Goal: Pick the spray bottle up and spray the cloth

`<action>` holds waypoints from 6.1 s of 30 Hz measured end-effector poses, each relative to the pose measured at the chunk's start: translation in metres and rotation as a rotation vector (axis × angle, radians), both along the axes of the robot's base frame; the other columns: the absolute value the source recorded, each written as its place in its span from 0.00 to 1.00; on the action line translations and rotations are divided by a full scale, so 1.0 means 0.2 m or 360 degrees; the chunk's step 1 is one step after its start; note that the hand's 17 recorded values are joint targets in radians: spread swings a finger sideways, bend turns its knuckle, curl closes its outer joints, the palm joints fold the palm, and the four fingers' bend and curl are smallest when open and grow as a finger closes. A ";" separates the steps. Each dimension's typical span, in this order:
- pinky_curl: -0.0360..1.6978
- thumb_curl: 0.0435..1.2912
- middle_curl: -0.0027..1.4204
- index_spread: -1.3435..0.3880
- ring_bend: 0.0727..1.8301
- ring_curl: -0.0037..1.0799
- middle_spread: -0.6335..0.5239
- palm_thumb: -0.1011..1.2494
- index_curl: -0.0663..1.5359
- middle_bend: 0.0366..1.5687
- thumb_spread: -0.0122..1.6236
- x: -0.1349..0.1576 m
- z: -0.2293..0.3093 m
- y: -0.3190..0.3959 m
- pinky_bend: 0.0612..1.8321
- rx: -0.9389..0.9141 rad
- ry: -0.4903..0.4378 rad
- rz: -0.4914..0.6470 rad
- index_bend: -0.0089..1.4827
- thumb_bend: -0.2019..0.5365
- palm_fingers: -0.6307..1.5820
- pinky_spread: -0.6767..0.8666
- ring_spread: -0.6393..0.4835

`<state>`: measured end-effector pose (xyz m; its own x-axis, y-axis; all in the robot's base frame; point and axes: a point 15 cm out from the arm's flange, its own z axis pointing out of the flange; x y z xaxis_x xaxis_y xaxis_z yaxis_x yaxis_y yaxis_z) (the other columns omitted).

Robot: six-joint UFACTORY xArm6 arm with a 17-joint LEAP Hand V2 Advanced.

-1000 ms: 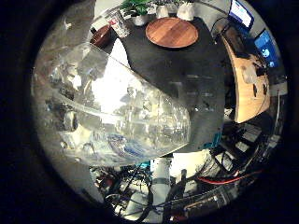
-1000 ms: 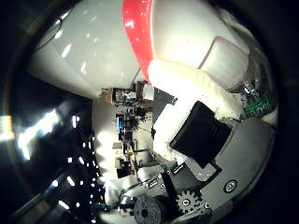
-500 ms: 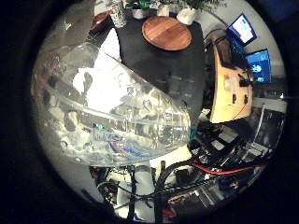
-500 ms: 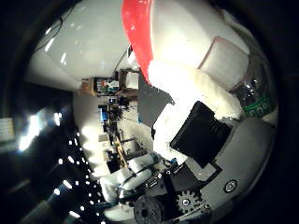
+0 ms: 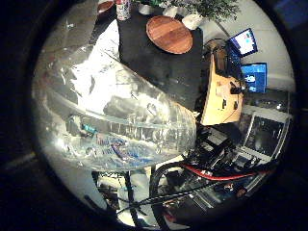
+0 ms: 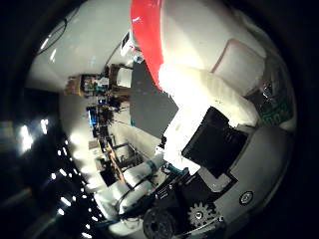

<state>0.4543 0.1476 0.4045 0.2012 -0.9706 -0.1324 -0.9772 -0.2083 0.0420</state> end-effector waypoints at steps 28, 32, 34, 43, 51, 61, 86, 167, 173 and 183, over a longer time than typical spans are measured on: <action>0.84 0.48 0.57 0.64 0.71 0.79 0.42 0.78 0.55 0.84 0.76 -0.02 -0.06 -0.02 0.56 -0.0314 -0.0022 0.0023 0.78 0.26 0.78 0.31 0.36; 0.84 0.48 0.57 0.64 0.71 0.79 0.42 0.79 0.55 0.84 0.76 0.00 -0.04 -0.07 0.56 -0.0378 -0.0047 0.0012 0.78 0.26 0.78 0.31 0.36; 0.84 0.47 0.57 0.64 0.71 0.79 0.42 0.79 0.56 0.84 0.76 0.01 -0.04 -0.07 0.56 -0.0375 -0.0063 0.0011 0.78 0.26 0.78 0.31 0.36; 0.84 0.47 0.58 0.64 0.72 0.79 0.42 0.79 0.56 0.84 0.76 0.05 -0.21 -0.03 0.56 -0.0409 0.0022 0.0025 0.77 0.26 0.78 0.31 0.36; 0.84 0.47 0.58 0.64 0.72 0.79 0.42 0.79 0.56 0.84 0.76 0.24 -0.18 -0.05 0.56 -0.0309 -0.0177 -0.0039 0.77 0.26 0.78 0.31 0.36; 0.84 0.46 0.58 0.64 0.71 0.79 0.42 0.77 0.56 0.84 0.77 0.38 -0.04 0.06 0.56 0.0021 -0.0428 -0.0095 0.77 0.26 0.78 0.31 0.35; 0.82 0.41 0.58 0.64 0.70 0.79 0.42 0.75 0.56 0.83 0.81 0.44 0.25 0.79 0.56 0.0831 -0.0793 -0.0031 0.77 0.26 0.78 0.31 0.35; 0.86 0.40 0.56 0.64 0.71 0.79 0.42 0.80 0.56 0.85 0.78 0.39 -0.29 1.80 0.54 0.2110 -0.0539 0.0393 0.78 0.26 0.78 0.30 0.36; 0.83 0.40 0.55 0.64 0.69 0.77 0.43 0.79 0.55 0.83 0.77 0.41 -0.34 1.76 0.54 0.2044 -0.0516 0.0388 0.75 0.26 0.78 0.30 0.36; 0.78 0.41 0.53 0.64 0.68 0.75 0.43 0.78 0.54 0.83 0.76 0.52 -0.42 1.61 0.54 0.1947 -0.0547 0.0341 0.74 0.26 0.79 0.29 0.36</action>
